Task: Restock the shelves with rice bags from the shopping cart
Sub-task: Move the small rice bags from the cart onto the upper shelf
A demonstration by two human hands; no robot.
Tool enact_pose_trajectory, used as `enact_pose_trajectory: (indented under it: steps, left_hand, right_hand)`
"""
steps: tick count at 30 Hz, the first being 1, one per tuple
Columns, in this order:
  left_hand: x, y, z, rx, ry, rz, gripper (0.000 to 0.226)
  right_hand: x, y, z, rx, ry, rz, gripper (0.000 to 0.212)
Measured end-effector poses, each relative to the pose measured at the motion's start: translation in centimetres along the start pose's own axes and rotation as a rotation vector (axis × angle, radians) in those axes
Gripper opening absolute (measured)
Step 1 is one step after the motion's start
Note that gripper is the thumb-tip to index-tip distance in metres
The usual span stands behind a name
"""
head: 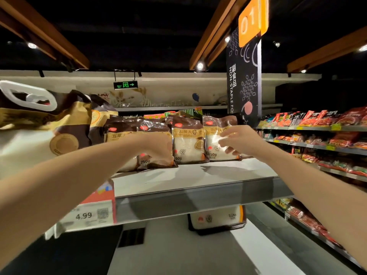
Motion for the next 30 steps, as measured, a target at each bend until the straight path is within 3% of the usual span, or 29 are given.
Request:
enact_pose_trajectory:
  steps: [7,10,12,15,18,20,24,30]
  left_hand:
    - [-2.0,9.0,1.6,0.158,0.333,0.287,0.026]
    - [-1.9,13.5,3.5,0.244,0.45,0.456,0.017]
    - [-1.1,16.3,5.1,0.281,0.567,0.488,0.027]
    - [1.0,20.4,8.2,0.39,0.791,0.515,0.032]
    - [5.8,22.3,10.8,0.428,0.928,0.786,0.026]
    - [11.3,23.3,11.1,0.359,0.814,0.95,0.019]
    - [23.0,27.4,10.9,0.24,0.277,1.321,0.014]
    - [35.5,35.7,17.7,0.237,-0.112,1.489,0.009]
  right_hand:
    - [-5.5,1.0,6.2,-0.006,0.22,-0.397,0.023]
    - [-7.3,3.1,9.5,0.035,0.294,-0.559,0.014]
    - [-7.9,5.7,12.3,0.085,0.338,-0.63,0.012]
    - [-7.2,10.4,16.9,0.186,0.336,-0.625,0.018]
    - [-5.3,15.1,21.8,0.293,0.289,-0.513,0.012]
    - [-3.6,18.4,25.2,0.376,0.258,-0.42,0.007]
    - [-0.6,23.8,31.4,0.478,0.264,-0.348,0.008]
    - [4.4,31.7,45.0,0.707,0.379,-0.426,0.009]
Point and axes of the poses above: each hand's wrist, its own z-axis away from the middle knuckle, its own x-axis out of the palm, y = z × x, the point moved 8 cm from there along -z, towards the middle knuckle, and after that the axes turned 9 degrees about x, right-handed, at the moved point
